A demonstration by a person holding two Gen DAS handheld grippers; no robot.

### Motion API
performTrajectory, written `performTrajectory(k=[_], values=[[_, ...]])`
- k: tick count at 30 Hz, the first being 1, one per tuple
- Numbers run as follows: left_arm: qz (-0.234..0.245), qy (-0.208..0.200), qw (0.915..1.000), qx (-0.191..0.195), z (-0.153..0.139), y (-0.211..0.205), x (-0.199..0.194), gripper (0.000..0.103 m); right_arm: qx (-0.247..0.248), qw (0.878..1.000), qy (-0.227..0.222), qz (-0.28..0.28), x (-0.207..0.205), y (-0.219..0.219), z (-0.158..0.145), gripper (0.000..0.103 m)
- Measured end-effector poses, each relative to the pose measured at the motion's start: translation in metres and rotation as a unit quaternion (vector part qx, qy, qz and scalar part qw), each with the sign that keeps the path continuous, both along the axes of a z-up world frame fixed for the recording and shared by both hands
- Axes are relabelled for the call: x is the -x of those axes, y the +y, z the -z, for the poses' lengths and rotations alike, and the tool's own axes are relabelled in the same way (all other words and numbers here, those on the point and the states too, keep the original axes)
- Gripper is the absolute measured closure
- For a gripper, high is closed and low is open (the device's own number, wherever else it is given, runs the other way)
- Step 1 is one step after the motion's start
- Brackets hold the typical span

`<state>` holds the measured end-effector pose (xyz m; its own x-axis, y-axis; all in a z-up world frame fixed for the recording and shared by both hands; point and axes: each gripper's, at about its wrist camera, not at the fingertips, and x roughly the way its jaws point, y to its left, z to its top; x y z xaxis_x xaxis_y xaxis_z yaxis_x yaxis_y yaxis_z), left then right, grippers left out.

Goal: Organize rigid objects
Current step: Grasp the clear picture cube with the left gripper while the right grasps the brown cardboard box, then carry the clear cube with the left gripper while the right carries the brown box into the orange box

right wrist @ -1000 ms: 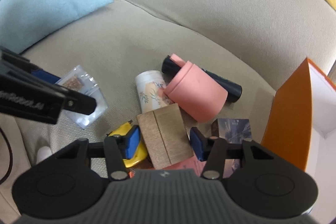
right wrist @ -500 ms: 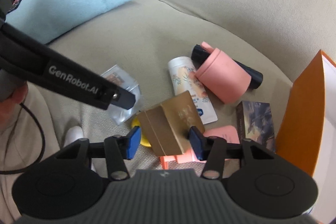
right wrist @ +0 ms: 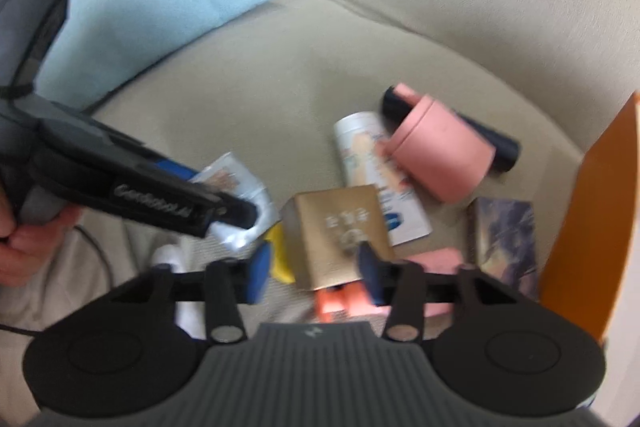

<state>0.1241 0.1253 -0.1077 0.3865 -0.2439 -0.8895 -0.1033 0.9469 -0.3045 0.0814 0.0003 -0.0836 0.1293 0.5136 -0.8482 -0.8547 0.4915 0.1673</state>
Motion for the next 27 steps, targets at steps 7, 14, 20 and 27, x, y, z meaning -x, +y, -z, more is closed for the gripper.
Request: performTrajectory(k=[7, 14, 20, 27], values=[[-0.001, -0.008, 1.0000, -0.002, -0.003, 0.002, -0.004, 0.046, 0.010, 0.999, 0.024, -0.018, -0.028, 0.014, 0.010, 0.034], [-0.010, -0.008, 0.9999, -0.010, -0.004, 0.007, -0.006, 0.046, 0.006, 0.995, 0.091, -0.034, -0.052, 0.022, 0.031, 0.028], [-0.009, -0.016, 0.9997, -0.018, -0.014, 0.006, -0.006, 0.046, -0.004, 0.995, 0.100, -0.020, -0.050, 0.015, 0.028, 0.039], [0.000, -0.054, 0.9985, -0.010, -0.050, -0.009, -0.002, 0.046, -0.040, 0.996, 0.080, 0.016, -0.035, -0.011, -0.003, 0.041]])
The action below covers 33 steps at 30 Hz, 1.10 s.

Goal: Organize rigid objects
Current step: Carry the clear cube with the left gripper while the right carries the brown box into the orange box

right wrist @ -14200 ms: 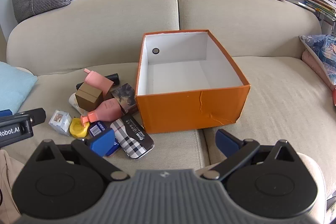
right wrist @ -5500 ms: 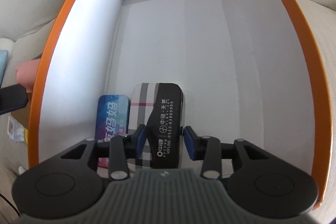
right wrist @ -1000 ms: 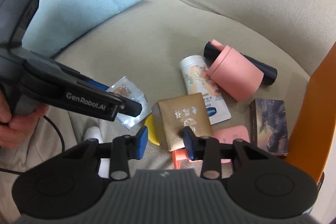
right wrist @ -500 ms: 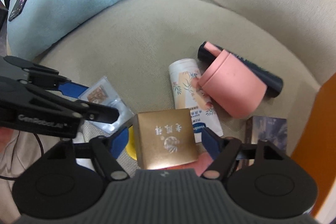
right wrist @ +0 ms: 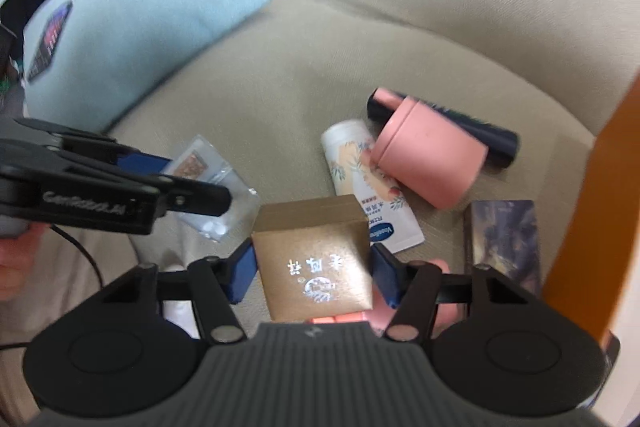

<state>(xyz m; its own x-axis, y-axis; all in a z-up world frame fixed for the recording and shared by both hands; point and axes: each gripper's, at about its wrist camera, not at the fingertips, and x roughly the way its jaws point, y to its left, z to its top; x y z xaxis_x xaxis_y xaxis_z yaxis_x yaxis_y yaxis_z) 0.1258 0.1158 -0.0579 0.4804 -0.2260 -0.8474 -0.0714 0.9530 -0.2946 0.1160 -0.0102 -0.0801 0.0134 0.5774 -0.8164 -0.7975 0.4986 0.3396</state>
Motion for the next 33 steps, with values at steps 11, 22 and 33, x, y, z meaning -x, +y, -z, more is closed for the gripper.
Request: performTrajectory(k=[11, 22, 33], values=[[0.141, -0.079, 0.9849, 0.063, -0.080, -0.107, -0.027, 0.046, -0.044, 0.988, -0.047, 0.140, -0.023, -0.133, -0.087, 0.041], [0.285, -0.043, 0.9558, 0.060, -0.077, -0.250, -0.074, 0.046, 0.098, 0.988, -0.051, 0.106, -0.083, -0.229, -0.052, 0.041], [0.299, -0.013, 0.9535, 0.034, -0.041, -0.269, -0.099, 0.047, 0.241, 0.953, -0.024, -0.181, -0.123, -0.198, 0.022, 0.041]])
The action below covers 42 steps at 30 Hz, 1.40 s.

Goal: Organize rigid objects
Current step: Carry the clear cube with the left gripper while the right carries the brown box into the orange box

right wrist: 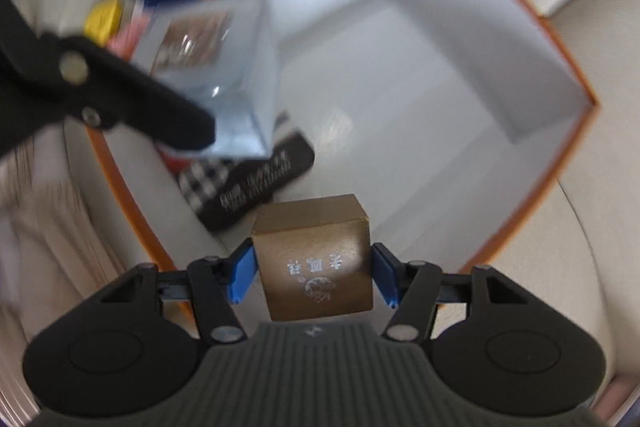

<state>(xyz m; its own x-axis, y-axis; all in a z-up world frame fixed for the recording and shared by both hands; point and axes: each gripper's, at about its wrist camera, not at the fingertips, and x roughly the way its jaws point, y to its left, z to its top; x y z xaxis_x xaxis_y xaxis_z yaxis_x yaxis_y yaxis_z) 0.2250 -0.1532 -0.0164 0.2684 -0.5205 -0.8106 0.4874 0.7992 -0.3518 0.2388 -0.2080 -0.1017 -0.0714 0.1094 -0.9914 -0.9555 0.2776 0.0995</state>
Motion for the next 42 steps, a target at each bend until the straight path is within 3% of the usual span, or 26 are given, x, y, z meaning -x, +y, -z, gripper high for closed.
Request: performTrajectory(k=[5, 11, 17, 24, 33, 42], values=[[0.005, 0.004, 1.0000, -0.007, 0.012, 0.001, -0.008, 0.047, 0.036, 0.993, 0.037, -0.102, 0.004, 0.018, 0.022, 0.041], [0.012, 0.009, 0.9999, -0.004, 0.023, 0.004, -0.013, 0.047, 0.048, 0.983, 0.093, -0.153, 0.001, 0.025, 0.035, 0.042], [0.012, 0.006, 0.9999, -0.005, 0.026, 0.008, -0.015, 0.047, 0.037, 0.982, 0.097, -0.160, -0.002, 0.021, 0.035, 0.041], [0.018, 0.011, 0.9997, -0.009, 0.031, 0.006, -0.015, 0.047, -0.008, 0.990, 0.095, -0.108, -0.008, 0.005, 0.028, 0.039], [0.039, 0.024, 0.9986, -0.026, 0.040, -0.011, -0.011, 0.046, 0.038, 0.983, 0.125, -0.126, -0.008, -0.014, 0.031, 0.041], [0.052, 0.023, 0.9969, -0.055, 0.051, -0.021, -0.009, 0.047, -0.004, 0.985, 0.138, -0.107, -0.004, -0.024, 0.025, 0.039]])
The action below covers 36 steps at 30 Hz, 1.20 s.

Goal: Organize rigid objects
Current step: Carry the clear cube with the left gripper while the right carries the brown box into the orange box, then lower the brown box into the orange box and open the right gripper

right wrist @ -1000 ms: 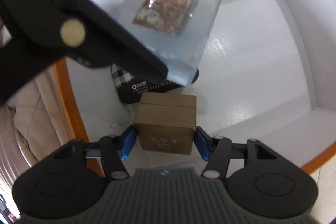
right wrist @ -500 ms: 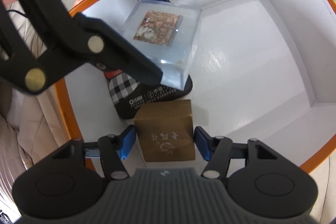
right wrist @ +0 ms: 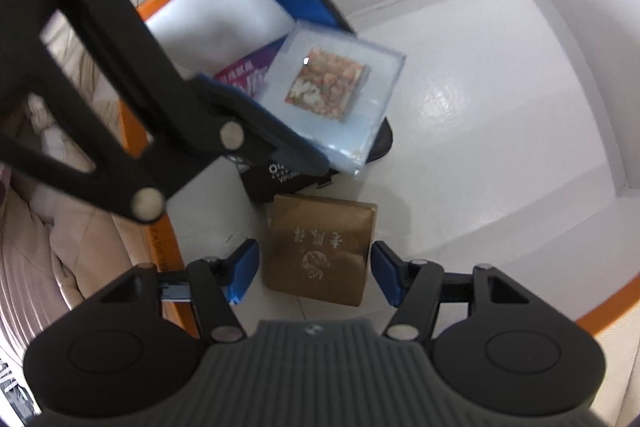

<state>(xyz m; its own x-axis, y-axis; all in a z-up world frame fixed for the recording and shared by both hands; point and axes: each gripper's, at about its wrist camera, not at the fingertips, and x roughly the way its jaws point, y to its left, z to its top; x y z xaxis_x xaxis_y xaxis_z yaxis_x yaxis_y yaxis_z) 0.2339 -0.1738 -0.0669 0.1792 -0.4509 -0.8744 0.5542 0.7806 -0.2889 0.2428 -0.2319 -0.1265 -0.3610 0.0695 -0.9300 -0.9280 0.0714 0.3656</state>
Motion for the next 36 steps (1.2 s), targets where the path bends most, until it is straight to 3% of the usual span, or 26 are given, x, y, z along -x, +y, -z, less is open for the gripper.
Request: performTrajectory(k=[3, 7, 9, 11, 13, 18, 23, 26, 29, 33, 36], values=[[-0.003, 0.000, 1.0000, -0.003, 0.000, -0.002, -0.003, 0.047, -0.023, 0.999, -0.003, 0.030, -0.007, -0.009, -0.011, 0.039], [-0.006, -0.001, 1.0000, -0.003, -0.001, -0.002, -0.006, 0.047, -0.068, 0.991, 0.017, 0.110, -0.024, -0.024, -0.023, 0.045], [-0.010, -0.004, 0.9999, -0.005, -0.002, -0.001, -0.008, 0.047, -0.085, 0.984, 0.030, 0.154, -0.031, -0.032, -0.024, 0.050], [-0.011, -0.002, 0.9999, -0.002, -0.001, 0.000, -0.011, 0.047, -0.081, 0.980, 0.038, 0.179, -0.032, -0.038, -0.020, 0.065], [-0.013, -0.007, 0.9999, -0.005, -0.003, -0.001, -0.011, 0.047, -0.073, 0.976, 0.042, 0.199, -0.031, -0.046, -0.014, 0.070], [-0.015, -0.007, 0.9998, -0.007, -0.004, -0.002, -0.012, 0.047, -0.084, 0.968, 0.041, 0.232, -0.024, -0.064, -0.010, 0.070], [-0.015, -0.004, 0.9998, -0.008, -0.003, -0.002, -0.012, 0.047, -0.092, 0.972, 0.077, 0.203, -0.011, -0.071, -0.010, 0.079], [-0.020, -0.005, 0.9998, -0.008, -0.004, 0.000, -0.013, 0.047, -0.107, 0.968, 0.054, 0.219, -0.015, -0.079, -0.017, 0.076], [-0.023, -0.008, 0.9996, -0.011, -0.005, -0.003, -0.015, 0.047, -0.117, 0.953, 0.034, 0.278, -0.029, -0.092, -0.018, 0.075], [-0.027, -0.011, 0.9995, -0.013, -0.005, -0.002, -0.017, 0.047, -0.105, 0.959, 0.005, 0.262, -0.020, -0.088, -0.017, 0.075], [-0.027, -0.012, 0.9995, -0.010, -0.005, -0.002, -0.018, 0.047, -0.116, 0.952, 0.011, 0.283, -0.025, -0.099, -0.019, 0.075]])
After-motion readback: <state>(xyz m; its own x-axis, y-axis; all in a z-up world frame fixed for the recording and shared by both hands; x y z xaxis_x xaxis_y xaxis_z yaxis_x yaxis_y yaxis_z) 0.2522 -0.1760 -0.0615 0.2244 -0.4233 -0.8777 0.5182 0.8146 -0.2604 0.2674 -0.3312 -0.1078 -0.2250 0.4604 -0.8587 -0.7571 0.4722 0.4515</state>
